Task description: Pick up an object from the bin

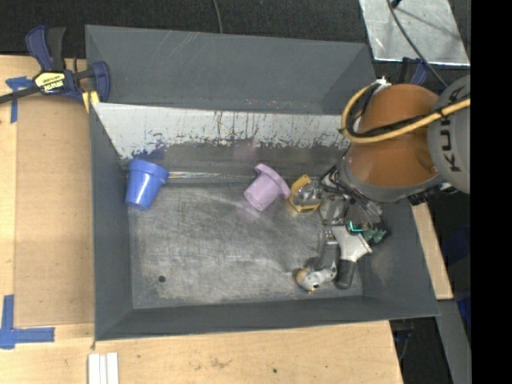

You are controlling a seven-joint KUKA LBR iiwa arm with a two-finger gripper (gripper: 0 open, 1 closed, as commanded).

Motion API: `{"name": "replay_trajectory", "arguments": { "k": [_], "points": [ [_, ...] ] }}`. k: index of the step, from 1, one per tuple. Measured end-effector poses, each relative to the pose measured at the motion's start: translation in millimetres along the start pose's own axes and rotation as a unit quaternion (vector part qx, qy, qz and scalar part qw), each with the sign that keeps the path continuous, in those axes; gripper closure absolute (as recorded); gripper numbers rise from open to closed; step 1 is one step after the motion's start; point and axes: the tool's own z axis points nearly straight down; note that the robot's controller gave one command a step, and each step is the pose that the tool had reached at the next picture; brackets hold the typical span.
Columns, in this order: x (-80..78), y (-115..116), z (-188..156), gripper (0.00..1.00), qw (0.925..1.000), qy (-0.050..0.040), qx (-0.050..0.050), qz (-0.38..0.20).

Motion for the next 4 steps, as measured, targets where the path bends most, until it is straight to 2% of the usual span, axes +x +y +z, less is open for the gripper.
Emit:
{"name": "replay_trajectory", "arguments": {
  "k": [1, 2, 3, 4],
  "points": [
    [-1.8, 0, -4, 0.00, 1.0000, -0.0039, 0.000, 0.000],
    [52.0, -63, 65, 1.00, 0.9973, -0.0040, 0.000, -0.073],
    [51.9, -63, 65, 1.00, 0.9973, -0.0041, 0.000, -0.073],
    [48.9, -62, 5, 1.00, 0.9954, -0.0010, 0.000, -0.096]
  ]
}}
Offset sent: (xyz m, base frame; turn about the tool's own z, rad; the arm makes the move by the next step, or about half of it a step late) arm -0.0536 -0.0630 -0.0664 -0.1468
